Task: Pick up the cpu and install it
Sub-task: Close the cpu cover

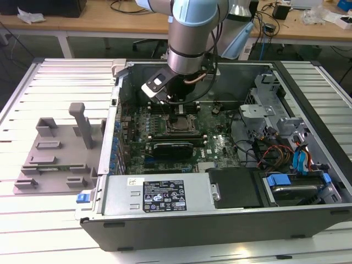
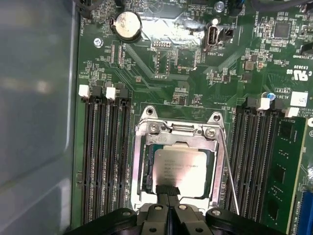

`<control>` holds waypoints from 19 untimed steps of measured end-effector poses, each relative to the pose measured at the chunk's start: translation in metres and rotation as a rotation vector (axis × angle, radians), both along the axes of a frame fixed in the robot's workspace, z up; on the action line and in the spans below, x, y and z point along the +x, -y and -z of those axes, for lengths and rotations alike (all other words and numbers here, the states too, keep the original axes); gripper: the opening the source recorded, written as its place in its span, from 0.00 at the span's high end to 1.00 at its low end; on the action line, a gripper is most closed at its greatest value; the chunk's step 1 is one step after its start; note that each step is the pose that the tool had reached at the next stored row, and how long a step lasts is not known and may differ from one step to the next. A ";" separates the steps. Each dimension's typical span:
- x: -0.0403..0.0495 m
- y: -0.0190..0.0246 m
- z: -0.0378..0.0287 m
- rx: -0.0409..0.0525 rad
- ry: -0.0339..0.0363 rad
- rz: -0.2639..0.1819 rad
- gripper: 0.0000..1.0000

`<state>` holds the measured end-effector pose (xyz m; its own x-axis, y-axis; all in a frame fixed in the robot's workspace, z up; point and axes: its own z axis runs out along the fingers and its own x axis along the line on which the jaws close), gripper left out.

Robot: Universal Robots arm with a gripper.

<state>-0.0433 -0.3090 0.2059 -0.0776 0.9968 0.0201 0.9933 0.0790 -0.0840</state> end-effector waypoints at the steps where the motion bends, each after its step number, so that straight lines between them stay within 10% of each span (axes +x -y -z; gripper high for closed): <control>1: 0.0000 0.0000 0.0005 -0.0001 0.0000 0.000 0.89; 11: 0.0164 -0.0002 0.0004 0.0008 0.0006 0.000 0.89; 19: 0.0175 0.0000 -0.0360 -0.0015 -0.0001 0.000 0.89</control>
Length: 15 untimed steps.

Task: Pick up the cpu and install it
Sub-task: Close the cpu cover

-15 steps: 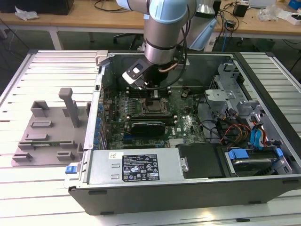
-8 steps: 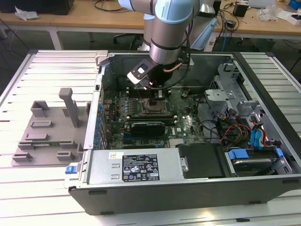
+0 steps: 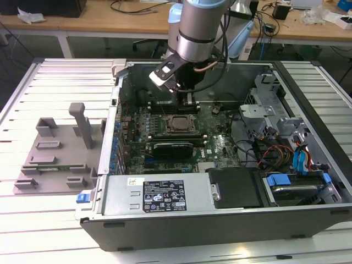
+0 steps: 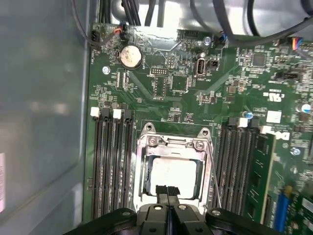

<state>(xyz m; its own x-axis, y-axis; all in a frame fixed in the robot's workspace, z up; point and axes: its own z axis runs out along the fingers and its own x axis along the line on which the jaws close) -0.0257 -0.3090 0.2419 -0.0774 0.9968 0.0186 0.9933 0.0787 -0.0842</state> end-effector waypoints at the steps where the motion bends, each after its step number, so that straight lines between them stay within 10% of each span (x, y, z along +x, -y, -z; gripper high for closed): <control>1: 0.0000 0.0000 -0.0023 0.0000 0.0001 0.000 0.89; 6: 0.0000 0.0000 -0.0209 -0.0015 0.0000 0.000 0.89; 15: 0.0000 0.0000 -0.0283 -0.0029 0.0000 0.000 0.89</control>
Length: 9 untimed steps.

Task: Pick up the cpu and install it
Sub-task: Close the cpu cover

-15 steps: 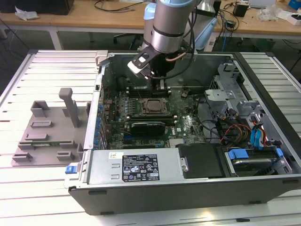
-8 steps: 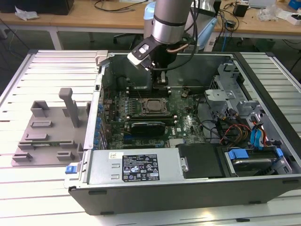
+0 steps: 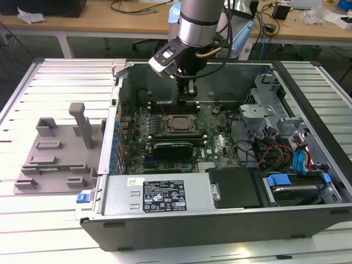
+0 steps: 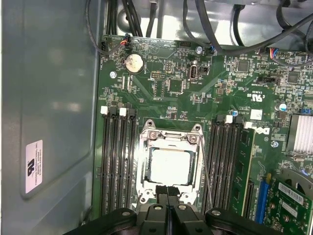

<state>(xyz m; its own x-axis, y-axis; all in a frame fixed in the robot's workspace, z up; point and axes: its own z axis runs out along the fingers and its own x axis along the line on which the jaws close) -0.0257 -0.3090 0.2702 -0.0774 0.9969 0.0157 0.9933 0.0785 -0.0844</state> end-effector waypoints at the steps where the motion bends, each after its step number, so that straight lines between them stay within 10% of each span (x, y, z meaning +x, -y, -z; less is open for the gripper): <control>1: 0.0000 0.0000 0.0000 0.0000 0.0000 0.000 0.89; 9: 0.0000 0.0000 -0.0001 0.0000 0.0000 0.000 0.89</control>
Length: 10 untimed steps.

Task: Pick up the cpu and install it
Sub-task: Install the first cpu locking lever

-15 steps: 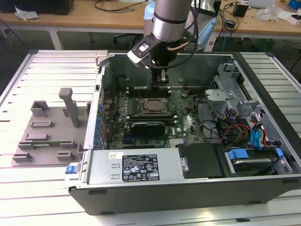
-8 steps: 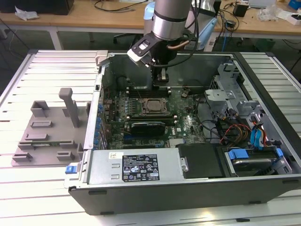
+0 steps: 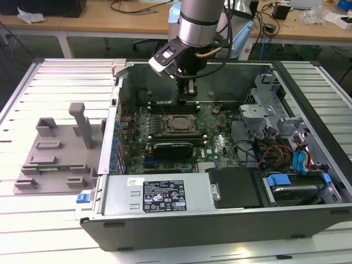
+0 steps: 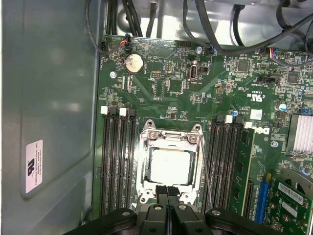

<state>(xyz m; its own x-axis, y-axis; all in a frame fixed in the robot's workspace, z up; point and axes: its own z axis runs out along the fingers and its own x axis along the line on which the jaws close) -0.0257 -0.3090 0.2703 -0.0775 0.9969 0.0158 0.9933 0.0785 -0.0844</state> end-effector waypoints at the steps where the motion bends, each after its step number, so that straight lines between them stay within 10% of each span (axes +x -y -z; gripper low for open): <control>1: 0.0000 0.0000 0.0000 0.0000 -0.0001 0.000 0.89; 10: 0.0000 0.0000 -0.0001 0.0000 -0.0001 -0.108 0.89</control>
<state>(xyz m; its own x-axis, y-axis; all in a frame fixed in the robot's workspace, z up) -0.0257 -0.3090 0.2703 -0.1843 0.9827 0.0157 0.9791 0.1850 -0.0845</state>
